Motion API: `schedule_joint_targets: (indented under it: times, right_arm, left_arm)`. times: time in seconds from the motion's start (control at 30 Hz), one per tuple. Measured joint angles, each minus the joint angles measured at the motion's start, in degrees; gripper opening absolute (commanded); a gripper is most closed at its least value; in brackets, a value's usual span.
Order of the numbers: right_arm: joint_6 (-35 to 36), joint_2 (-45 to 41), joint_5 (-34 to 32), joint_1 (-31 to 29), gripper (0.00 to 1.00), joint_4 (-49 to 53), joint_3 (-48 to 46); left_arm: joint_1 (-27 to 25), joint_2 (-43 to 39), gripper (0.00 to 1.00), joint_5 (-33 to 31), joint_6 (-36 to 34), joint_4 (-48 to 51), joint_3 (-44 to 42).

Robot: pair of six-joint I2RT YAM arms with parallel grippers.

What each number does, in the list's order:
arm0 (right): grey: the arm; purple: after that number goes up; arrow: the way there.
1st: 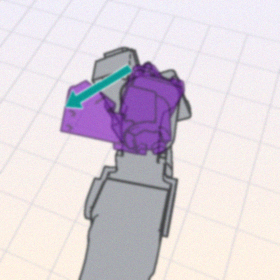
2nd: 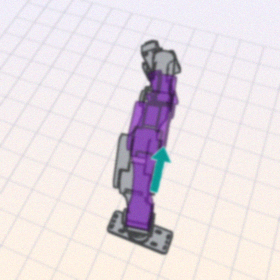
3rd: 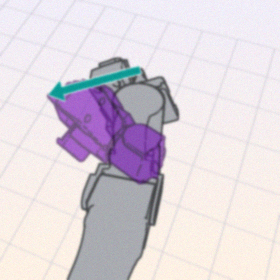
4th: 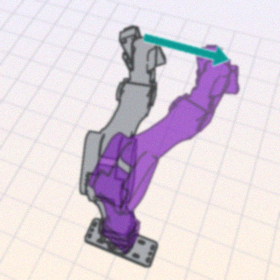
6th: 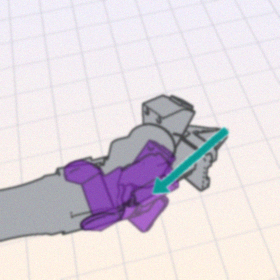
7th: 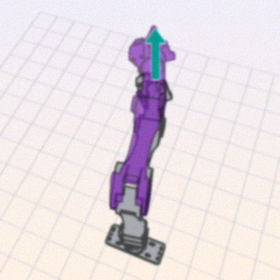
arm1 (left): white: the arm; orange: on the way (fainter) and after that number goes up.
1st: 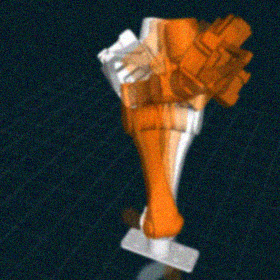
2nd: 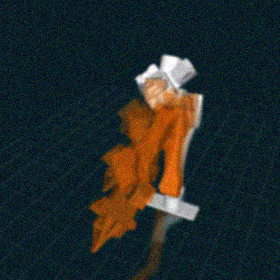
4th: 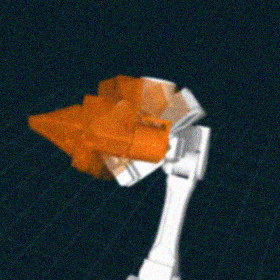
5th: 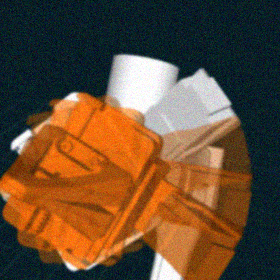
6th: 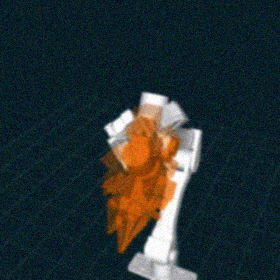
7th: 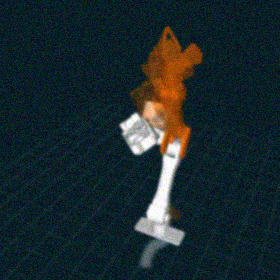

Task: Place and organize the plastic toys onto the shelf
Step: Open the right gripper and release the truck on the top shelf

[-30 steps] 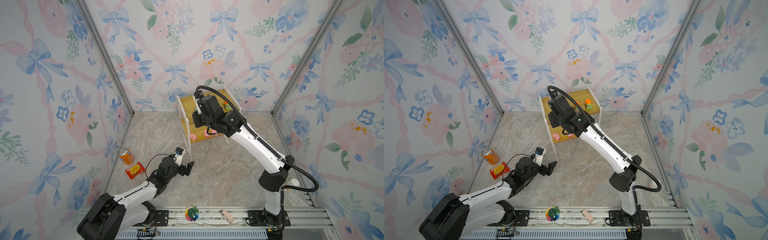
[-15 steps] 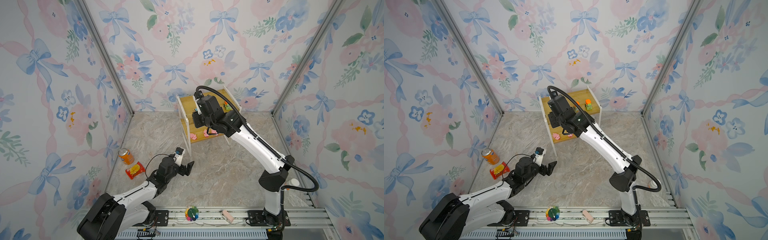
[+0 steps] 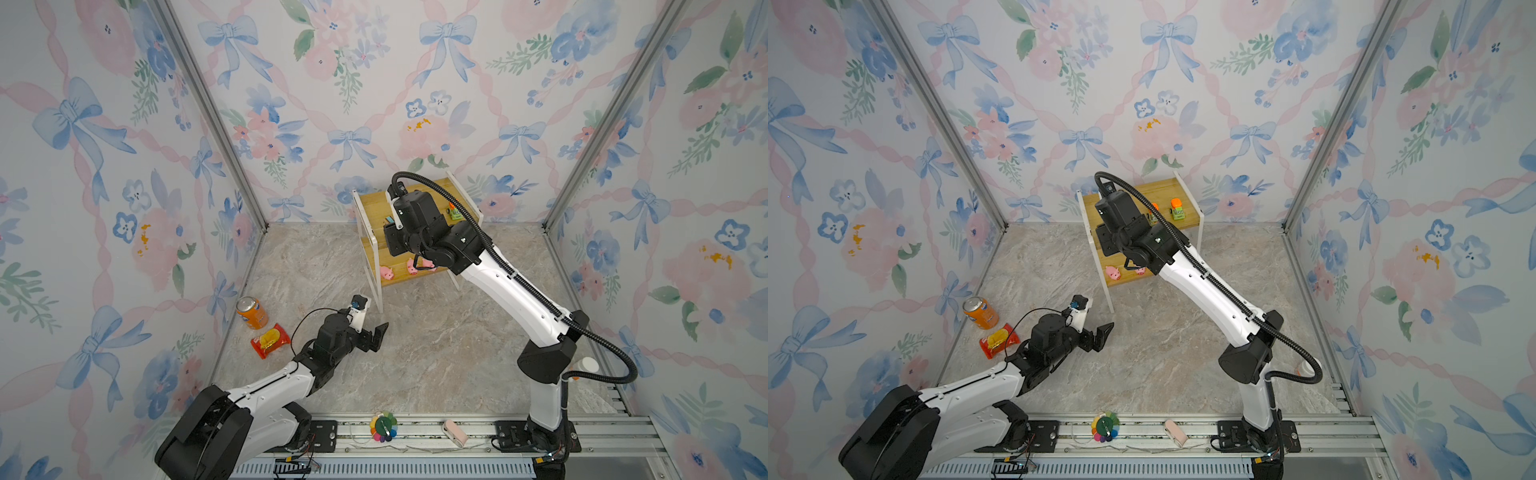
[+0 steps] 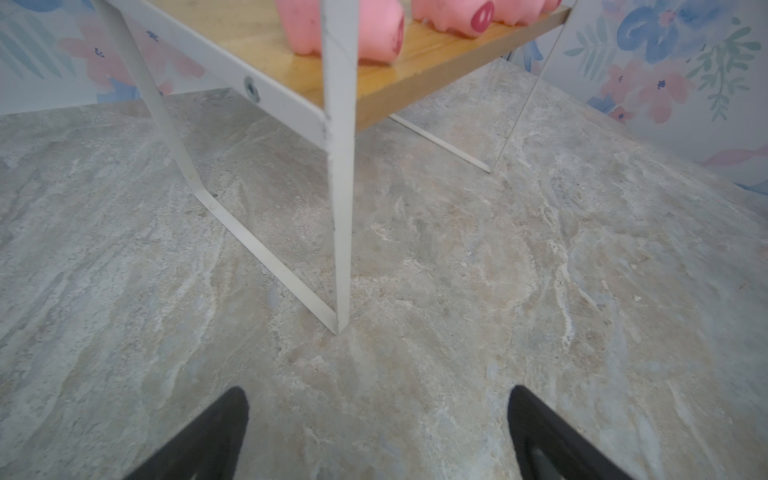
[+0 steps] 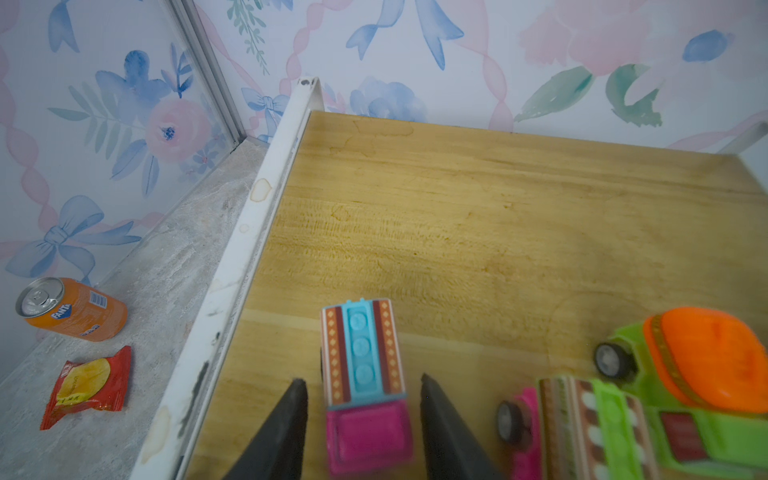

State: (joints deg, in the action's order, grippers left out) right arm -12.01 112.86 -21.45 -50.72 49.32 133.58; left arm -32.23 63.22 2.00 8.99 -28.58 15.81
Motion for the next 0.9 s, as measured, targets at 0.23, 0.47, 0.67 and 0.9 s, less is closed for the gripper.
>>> schedule_joint_targets:
  times: [0.23, 0.47, 0.67, 0.9]
  right_arm:
    - [-0.46, -1.07, 0.81, 0.00, 0.43, -0.81, -2.62]
    - [-0.68, -3.74, 2.36, 0.00, 0.42, -2.12, -5.18]
    - [-1.33, -5.31, 5.14, 0.44, 0.42, -4.37, -8.04]
    - [-1.95, -7.48, 6.27, 0.57, 0.48, -5.49, -11.19]
  left_arm:
    - [0.00, 0.00, 0.98, 0.00, 0.00, 0.00, 0.00]
    - [0.00, 0.00, 0.98, 0.00, -0.02, 0.00, 0.00]
    - [0.00, 0.00, 0.98, 0.00, -0.02, 0.00, 0.00]
    - [0.00, -0.02, 0.98, 0.00, 0.00, 0.00, 0.00]
